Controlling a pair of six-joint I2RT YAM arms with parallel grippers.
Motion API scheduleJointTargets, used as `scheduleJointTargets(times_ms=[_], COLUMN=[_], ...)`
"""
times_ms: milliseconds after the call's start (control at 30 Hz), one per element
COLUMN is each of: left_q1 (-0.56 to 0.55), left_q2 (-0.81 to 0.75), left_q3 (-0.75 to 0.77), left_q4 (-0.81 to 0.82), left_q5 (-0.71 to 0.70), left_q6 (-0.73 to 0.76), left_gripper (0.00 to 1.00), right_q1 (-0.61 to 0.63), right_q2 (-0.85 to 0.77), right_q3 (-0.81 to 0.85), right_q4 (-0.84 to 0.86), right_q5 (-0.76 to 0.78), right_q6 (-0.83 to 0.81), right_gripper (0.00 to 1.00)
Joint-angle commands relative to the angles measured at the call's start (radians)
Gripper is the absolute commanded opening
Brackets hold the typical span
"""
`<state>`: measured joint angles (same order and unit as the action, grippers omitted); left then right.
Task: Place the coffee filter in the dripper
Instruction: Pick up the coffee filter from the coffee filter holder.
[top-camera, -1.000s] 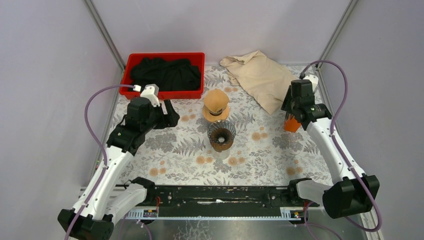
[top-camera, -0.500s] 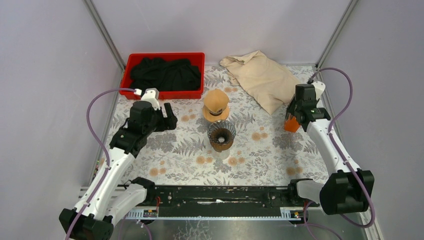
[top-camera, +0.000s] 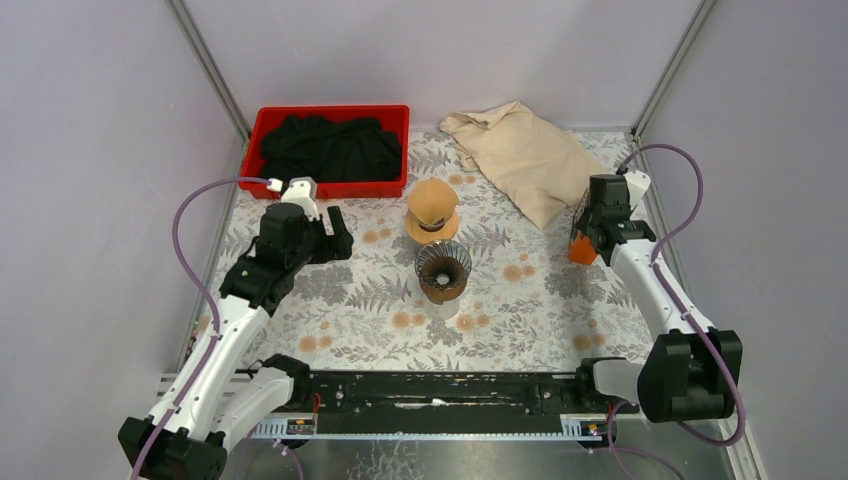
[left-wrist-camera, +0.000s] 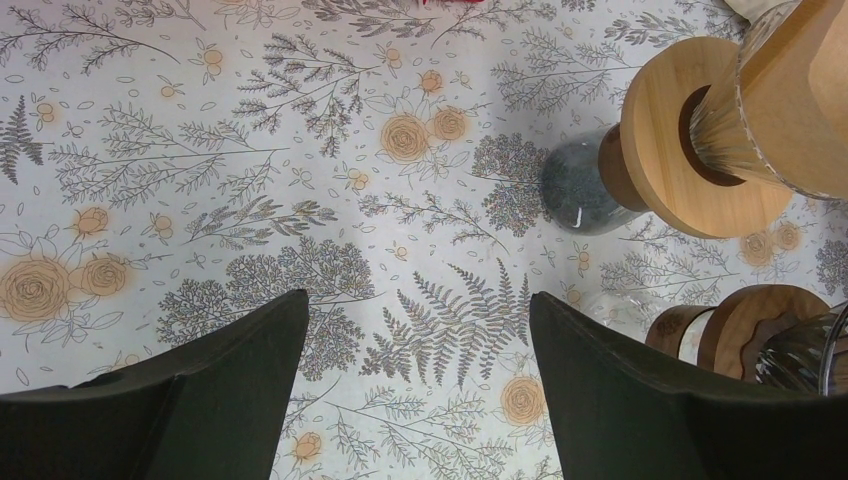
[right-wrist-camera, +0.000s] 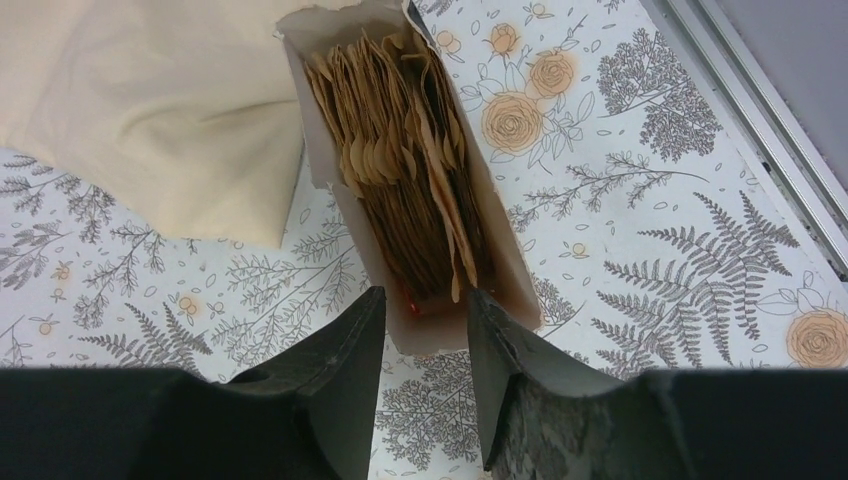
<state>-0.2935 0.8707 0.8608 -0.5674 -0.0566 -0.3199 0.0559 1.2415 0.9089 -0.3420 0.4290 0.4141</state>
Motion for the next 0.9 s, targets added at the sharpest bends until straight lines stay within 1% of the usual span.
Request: scheduleJointTargets(times_ms=[0, 167, 433, 667, 867], left_q1=[0.009, 0.010, 0.011, 0.011, 0.011], left_q2=[-0.015, -0.016, -0.014, -0.016, -0.017], left_q3=[-0.011, -0.012, -0.014, -0.014, -0.016], left_q4=[0.066, 0.066, 0.067, 0.067, 0.069], left_q5=[-0.020, -0.017, -0.013, -0.007, -0.005], left_q6=[0.019, 0.019, 0.019, 0.019, 0.019], left_gripper=[0.89, 0.89, 0.89, 0.89, 0.89], right_q1=[-0.011, -0.016, -0.020, -0.019, -0.019], right_q2=[0.005, 0.012, -0.028, -0.091, -0.057], right_q3=[-0.007, -0.006, 0.027, 0.009, 0.011], right_q4=[0.068, 0.087, 0.055, 0.055, 0.054], right_q5=[0.039, 0.040, 0.005, 0.029, 0.022], right_q6=[0.020, 0.020, 0.021, 0.032, 0.030], right_gripper=[0.42, 0.37, 0.36, 0.37, 0.36])
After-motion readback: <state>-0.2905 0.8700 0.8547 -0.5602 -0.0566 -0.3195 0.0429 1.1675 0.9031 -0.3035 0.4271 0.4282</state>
